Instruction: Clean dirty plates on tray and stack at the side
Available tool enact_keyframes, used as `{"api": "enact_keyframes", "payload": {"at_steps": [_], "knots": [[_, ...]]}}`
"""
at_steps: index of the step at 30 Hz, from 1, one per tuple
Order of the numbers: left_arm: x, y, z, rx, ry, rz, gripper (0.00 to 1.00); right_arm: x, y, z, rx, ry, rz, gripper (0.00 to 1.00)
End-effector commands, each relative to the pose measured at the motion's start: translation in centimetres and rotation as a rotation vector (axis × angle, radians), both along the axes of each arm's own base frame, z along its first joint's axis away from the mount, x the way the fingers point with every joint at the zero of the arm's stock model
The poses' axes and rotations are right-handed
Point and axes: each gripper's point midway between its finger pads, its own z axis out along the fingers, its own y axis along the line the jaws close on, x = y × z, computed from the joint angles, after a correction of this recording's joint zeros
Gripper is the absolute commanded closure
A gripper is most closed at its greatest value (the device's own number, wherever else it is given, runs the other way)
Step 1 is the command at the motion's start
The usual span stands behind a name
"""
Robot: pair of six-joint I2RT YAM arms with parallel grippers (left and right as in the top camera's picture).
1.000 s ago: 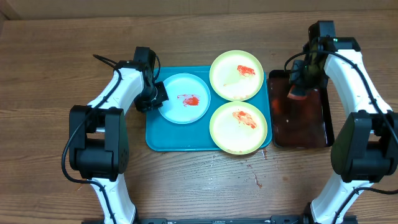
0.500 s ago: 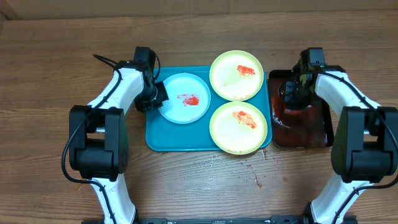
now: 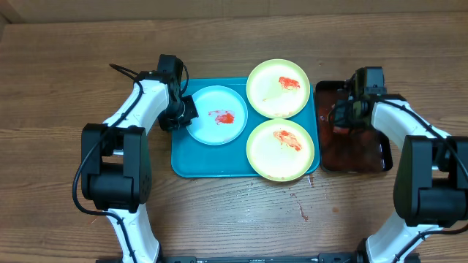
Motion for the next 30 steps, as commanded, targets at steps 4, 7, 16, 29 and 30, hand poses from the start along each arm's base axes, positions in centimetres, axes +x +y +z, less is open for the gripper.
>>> {"api": "enact_keyframes", "payload": {"at_steps": [4, 7, 16, 29, 30], "knots": [[0.1, 0.4, -1.4, 0.026, 0.017, -0.01, 0.95, -6.6, 0.9, -7.0, 0.047, 0.225, -0.033, 0.96], [0.2, 0.4, -1.4, 0.025, 0.013, -0.01, 0.96, -7.2, 0.9, -7.2, 0.06, 0.243, -0.091, 0.96], [0.2, 0.4, -1.4, 0.025, 0.01, -0.011, 0.96, -8.1, 0.8, -7.7, 0.065, 0.263, -0.145, 0.96], [0.2, 0.4, -1.4, 0.025, 0.011, -0.011, 0.96, -5.2, 0.7, -3.2, 0.064, 0.238, -0.138, 0.96], [0.3, 0.3, -1.4, 0.025, 0.01, -0.011, 0.96, -4.7, 0.7, -2.0, 0.064, 0.238, -0.138, 0.96]]}}
